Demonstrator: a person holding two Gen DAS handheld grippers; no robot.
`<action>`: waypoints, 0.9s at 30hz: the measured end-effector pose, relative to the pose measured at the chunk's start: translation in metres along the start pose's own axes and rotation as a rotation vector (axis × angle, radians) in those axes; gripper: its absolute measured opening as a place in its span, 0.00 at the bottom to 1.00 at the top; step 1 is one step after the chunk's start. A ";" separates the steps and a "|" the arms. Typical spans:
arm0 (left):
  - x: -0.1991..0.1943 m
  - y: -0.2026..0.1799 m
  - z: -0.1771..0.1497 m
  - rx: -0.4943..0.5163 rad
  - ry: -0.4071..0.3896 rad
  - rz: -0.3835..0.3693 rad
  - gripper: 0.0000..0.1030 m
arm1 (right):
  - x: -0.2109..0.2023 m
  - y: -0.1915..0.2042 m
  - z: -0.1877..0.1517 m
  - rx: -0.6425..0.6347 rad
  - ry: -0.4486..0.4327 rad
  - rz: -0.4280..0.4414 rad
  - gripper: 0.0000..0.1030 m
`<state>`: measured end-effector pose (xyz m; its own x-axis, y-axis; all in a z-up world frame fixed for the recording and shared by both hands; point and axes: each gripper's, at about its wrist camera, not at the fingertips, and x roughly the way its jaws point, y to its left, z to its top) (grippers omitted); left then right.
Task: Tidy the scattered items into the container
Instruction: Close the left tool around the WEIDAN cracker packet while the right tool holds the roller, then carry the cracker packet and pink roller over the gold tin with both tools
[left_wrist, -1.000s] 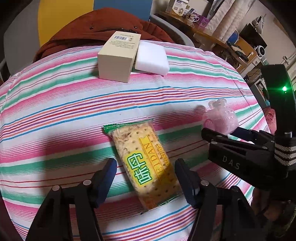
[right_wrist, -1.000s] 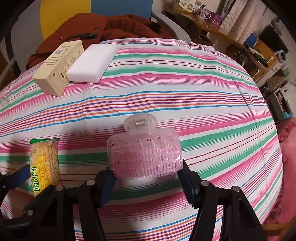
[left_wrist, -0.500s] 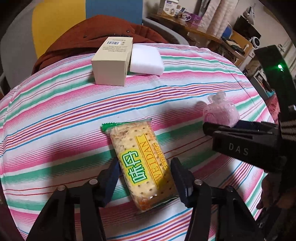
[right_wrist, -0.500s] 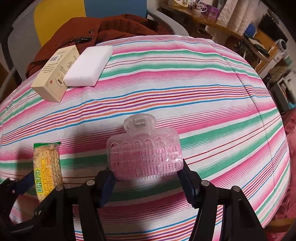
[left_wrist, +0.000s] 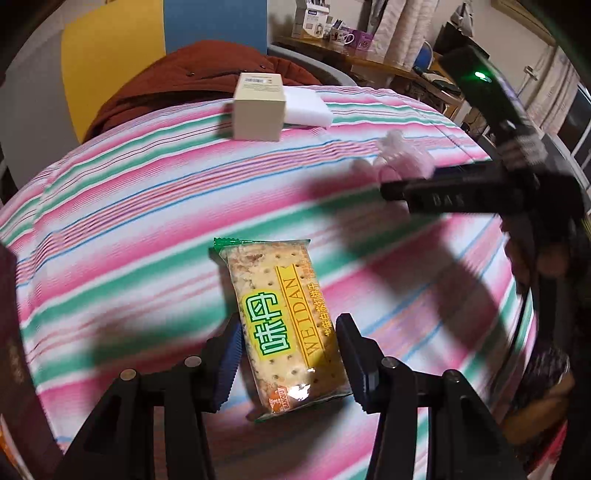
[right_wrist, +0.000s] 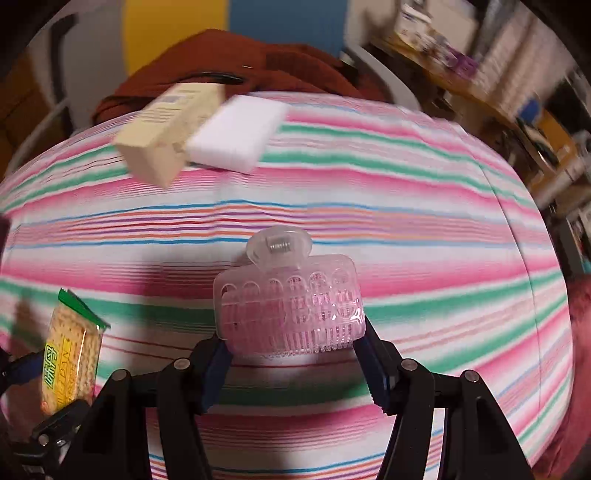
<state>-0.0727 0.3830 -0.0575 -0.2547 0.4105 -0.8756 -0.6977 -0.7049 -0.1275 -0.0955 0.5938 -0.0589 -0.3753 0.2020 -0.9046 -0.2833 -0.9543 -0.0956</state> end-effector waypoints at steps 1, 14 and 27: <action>-0.006 0.003 -0.009 0.003 -0.006 -0.002 0.49 | 0.000 0.003 0.000 -0.020 -0.006 0.008 0.62; -0.047 0.026 -0.080 -0.034 -0.111 -0.051 0.49 | -0.015 0.073 -0.029 -0.254 -0.070 0.205 0.62; -0.066 0.043 -0.110 -0.070 -0.151 -0.102 0.48 | -0.037 0.112 -0.072 -0.193 -0.074 0.248 0.63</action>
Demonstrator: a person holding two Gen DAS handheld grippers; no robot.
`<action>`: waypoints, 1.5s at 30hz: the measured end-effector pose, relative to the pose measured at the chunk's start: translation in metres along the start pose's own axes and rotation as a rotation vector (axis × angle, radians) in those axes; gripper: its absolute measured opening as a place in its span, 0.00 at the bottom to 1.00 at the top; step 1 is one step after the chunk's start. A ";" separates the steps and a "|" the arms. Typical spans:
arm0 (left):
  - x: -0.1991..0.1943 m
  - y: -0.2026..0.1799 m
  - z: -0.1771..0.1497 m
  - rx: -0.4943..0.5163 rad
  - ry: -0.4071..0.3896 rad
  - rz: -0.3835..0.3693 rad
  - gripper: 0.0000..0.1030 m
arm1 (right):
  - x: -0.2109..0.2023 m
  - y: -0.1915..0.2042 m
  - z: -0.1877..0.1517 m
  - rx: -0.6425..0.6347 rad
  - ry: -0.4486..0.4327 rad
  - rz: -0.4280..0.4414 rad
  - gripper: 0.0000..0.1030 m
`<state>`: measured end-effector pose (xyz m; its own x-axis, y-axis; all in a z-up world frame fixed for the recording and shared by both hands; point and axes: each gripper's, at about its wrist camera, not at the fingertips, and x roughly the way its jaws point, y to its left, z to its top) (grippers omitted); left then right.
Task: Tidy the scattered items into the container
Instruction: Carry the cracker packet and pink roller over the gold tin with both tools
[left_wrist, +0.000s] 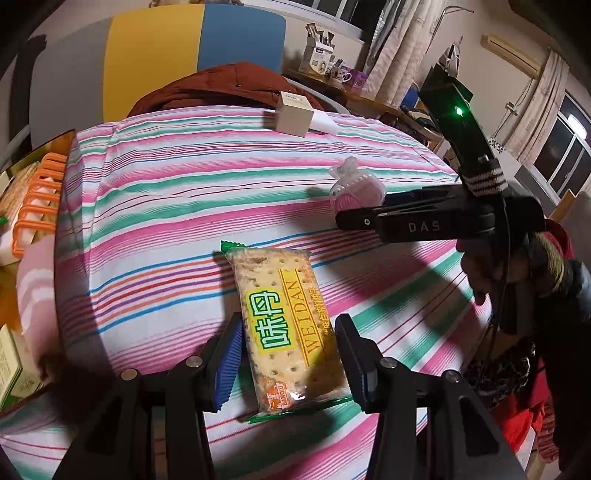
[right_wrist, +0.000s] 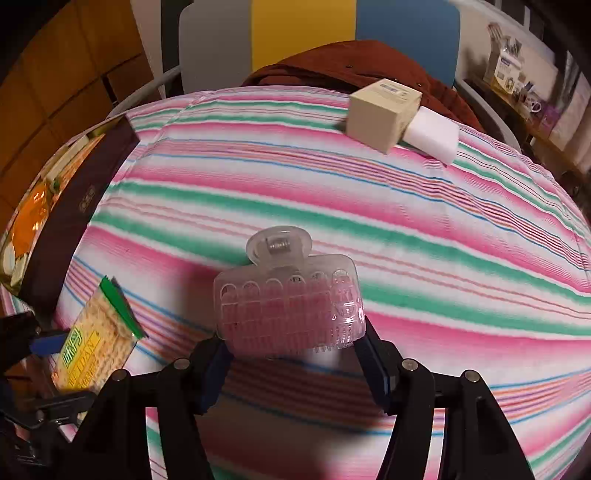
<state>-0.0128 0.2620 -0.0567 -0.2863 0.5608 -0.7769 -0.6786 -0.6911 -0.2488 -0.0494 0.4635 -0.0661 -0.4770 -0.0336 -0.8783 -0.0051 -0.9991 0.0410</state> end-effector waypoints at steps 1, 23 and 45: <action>-0.001 0.001 -0.001 -0.002 -0.004 -0.001 0.48 | -0.002 0.002 -0.003 0.014 -0.012 -0.004 0.63; -0.004 0.000 -0.010 0.025 -0.062 0.007 0.48 | -0.007 0.001 -0.012 0.148 -0.202 -0.077 0.62; -0.071 0.021 -0.024 0.001 -0.212 0.008 0.48 | -0.024 0.039 -0.046 0.295 -0.269 0.002 0.62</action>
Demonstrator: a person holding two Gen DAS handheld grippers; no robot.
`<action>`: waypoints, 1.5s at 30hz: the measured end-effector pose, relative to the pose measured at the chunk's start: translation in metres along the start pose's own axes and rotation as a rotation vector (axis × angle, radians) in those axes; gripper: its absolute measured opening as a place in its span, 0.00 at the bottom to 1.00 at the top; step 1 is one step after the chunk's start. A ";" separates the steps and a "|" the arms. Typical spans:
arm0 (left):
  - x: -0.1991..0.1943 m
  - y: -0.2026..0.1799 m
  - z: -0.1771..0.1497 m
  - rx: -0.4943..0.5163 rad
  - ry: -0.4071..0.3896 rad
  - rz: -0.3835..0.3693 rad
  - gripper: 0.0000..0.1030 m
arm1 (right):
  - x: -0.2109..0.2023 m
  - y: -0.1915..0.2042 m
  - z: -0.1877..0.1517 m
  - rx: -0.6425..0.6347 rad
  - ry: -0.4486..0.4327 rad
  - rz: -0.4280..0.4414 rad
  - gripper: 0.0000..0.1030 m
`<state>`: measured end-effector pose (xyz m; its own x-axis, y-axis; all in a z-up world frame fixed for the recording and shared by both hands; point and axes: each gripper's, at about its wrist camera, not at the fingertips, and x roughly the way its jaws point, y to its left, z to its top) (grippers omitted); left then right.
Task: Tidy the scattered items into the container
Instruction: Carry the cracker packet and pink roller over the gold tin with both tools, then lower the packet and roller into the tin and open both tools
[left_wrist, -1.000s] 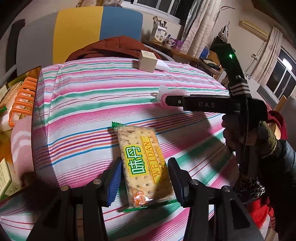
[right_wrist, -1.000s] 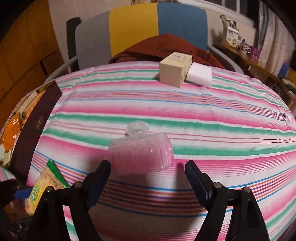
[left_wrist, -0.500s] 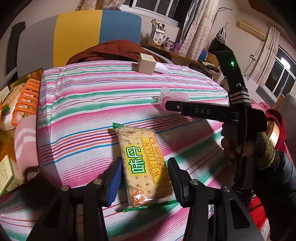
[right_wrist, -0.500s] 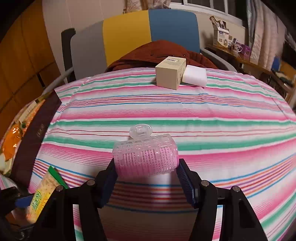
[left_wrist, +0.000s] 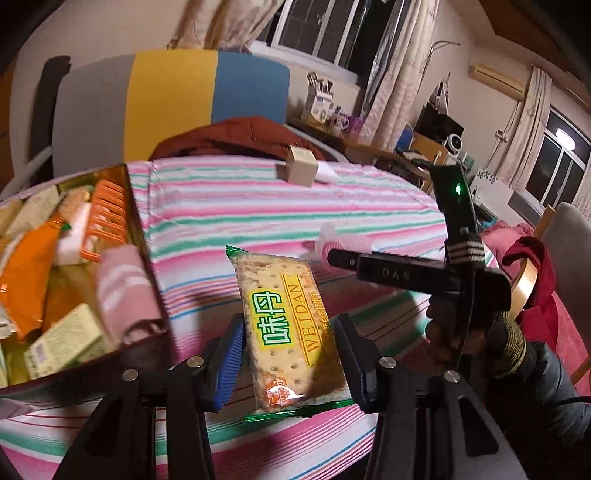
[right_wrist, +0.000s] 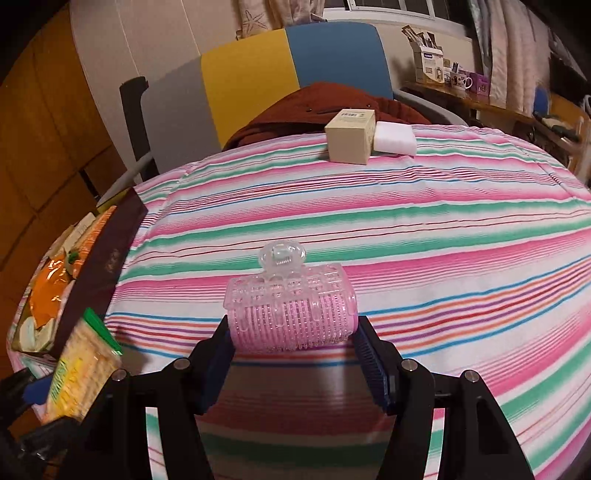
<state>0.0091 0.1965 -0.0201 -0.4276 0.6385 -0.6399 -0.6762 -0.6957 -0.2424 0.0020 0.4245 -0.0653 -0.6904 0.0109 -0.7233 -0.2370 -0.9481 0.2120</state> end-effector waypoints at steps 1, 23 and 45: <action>-0.004 0.003 0.001 -0.003 -0.010 0.008 0.48 | -0.001 0.003 0.000 0.001 -0.003 0.007 0.62; -0.098 0.142 -0.017 -0.268 -0.188 0.264 0.48 | -0.025 0.161 0.016 -0.224 -0.102 0.318 0.62; -0.102 0.176 -0.039 -0.308 -0.202 0.301 0.52 | 0.033 0.252 0.000 -0.403 0.024 0.379 0.63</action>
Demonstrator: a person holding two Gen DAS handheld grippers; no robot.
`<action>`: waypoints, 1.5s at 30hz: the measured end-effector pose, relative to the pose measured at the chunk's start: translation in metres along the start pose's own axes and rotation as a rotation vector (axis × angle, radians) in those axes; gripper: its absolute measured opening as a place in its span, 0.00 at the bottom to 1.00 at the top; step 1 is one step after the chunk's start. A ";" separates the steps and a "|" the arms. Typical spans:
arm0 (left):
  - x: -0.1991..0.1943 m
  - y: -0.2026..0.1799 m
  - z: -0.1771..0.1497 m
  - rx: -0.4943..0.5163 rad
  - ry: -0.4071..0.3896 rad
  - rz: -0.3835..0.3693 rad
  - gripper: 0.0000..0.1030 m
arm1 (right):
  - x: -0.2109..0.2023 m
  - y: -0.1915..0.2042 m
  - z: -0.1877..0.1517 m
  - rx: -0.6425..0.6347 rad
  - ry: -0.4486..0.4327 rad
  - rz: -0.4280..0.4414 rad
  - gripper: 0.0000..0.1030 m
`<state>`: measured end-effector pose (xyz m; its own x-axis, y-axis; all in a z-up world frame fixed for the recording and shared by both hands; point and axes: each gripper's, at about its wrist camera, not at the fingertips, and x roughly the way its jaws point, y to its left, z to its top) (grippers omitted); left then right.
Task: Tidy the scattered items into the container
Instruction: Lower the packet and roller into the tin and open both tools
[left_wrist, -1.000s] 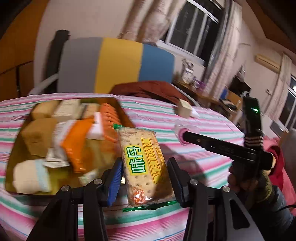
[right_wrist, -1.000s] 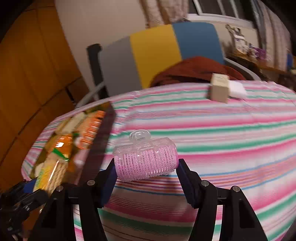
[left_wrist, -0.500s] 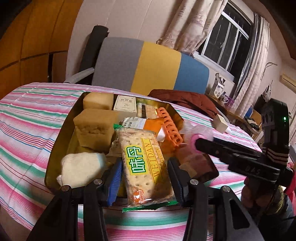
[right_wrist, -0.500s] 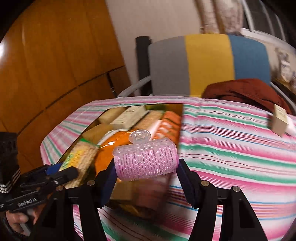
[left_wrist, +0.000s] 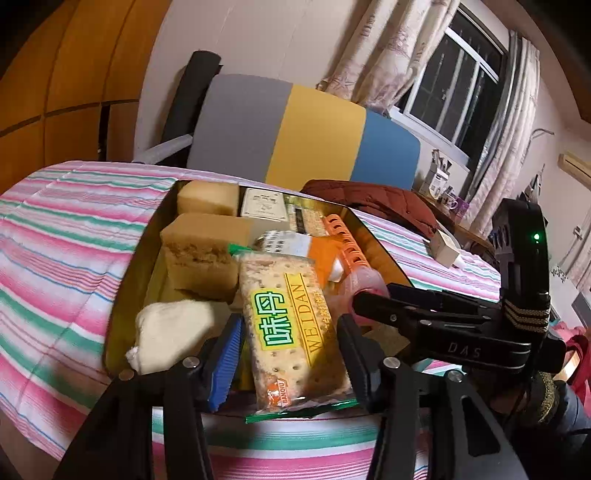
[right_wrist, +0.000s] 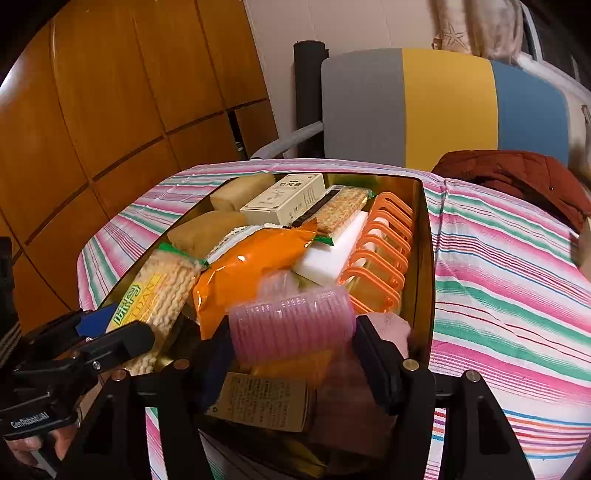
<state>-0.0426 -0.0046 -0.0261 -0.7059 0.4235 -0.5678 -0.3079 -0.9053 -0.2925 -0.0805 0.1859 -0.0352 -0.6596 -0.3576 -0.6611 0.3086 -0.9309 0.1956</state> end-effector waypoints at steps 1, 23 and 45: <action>-0.002 0.001 0.000 0.000 -0.006 0.006 0.52 | -0.001 0.000 0.000 0.003 0.000 0.002 0.63; 0.002 -0.006 -0.011 0.038 -0.020 0.066 0.36 | -0.007 0.005 -0.011 0.009 -0.030 -0.015 0.41; -0.012 -0.027 -0.004 0.083 -0.026 0.199 0.50 | -0.023 -0.003 -0.021 0.068 -0.062 0.012 0.41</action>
<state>-0.0231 0.0149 -0.0143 -0.7739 0.2361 -0.5877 -0.2116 -0.9710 -0.1115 -0.0516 0.1983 -0.0355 -0.6978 -0.3710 -0.6128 0.2711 -0.9286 0.2536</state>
